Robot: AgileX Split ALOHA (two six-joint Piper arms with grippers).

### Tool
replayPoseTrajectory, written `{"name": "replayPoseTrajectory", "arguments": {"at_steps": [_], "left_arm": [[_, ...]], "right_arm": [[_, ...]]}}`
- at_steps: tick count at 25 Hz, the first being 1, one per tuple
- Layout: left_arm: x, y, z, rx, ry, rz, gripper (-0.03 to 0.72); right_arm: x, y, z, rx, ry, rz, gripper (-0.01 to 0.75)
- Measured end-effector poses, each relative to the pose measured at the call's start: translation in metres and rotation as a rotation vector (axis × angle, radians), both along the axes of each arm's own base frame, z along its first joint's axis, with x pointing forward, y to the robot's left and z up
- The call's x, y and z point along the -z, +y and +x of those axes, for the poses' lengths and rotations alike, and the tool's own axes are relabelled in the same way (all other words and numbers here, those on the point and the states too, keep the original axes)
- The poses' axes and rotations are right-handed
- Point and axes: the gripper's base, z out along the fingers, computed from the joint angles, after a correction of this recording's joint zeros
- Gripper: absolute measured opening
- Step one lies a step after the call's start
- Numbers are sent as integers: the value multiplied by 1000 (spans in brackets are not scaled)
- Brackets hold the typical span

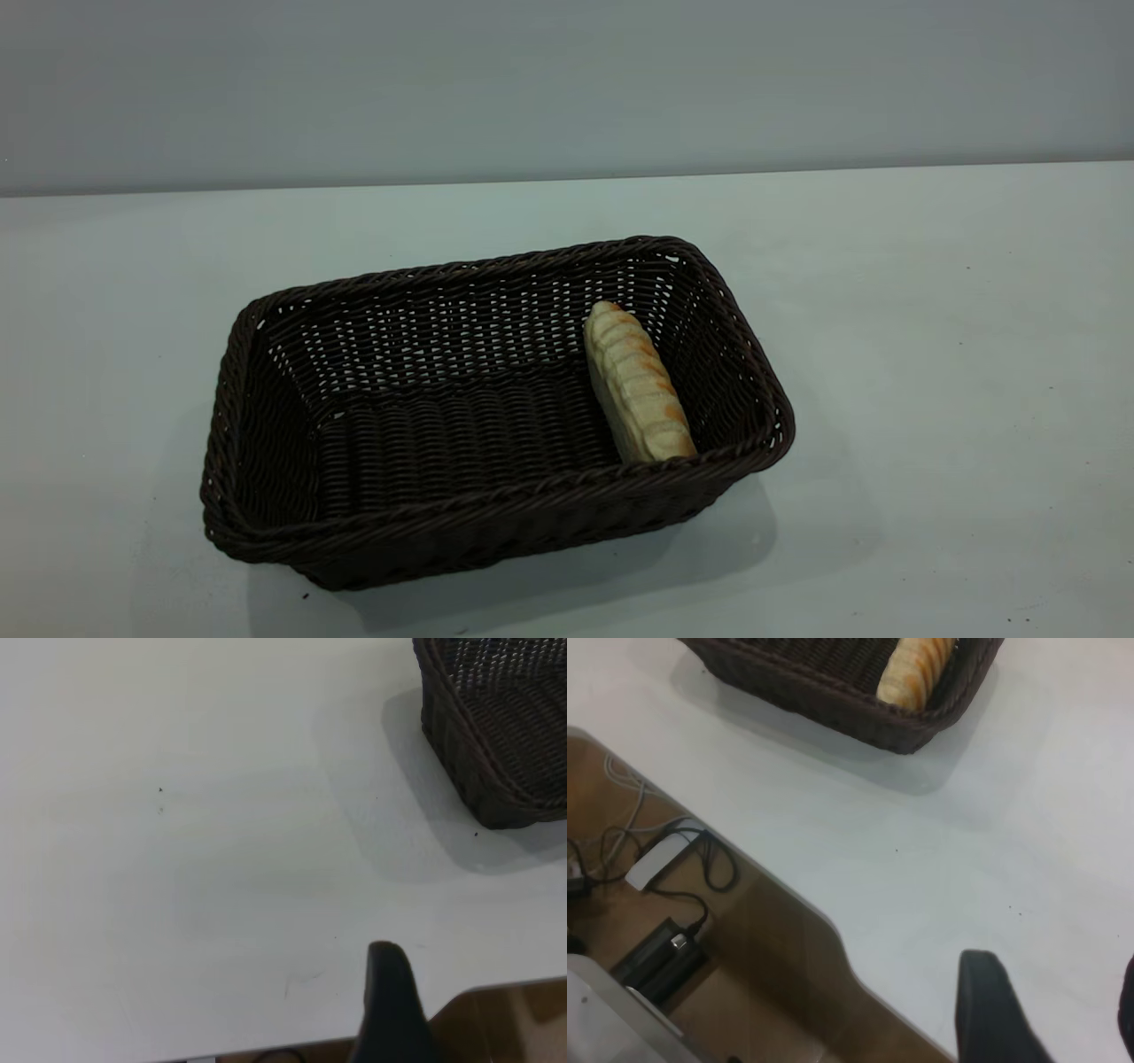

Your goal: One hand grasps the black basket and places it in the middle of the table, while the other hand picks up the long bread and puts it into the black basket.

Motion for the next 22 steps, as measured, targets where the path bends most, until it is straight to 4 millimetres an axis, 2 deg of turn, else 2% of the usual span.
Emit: {"name": "replayPoseTrajectory", "arguments": {"at_steps": [16,19,22], "left_arm": [[0,0,0,0,0,0,550],[0,0,0,-7,-1,0,550],[1,0,-4,-33,-29,-2,550]], "right_arm": [[0,1,0,1,3,7,334],[0,1,1,123,7,16,334],[0,1,4,339,7,23,333]]}}
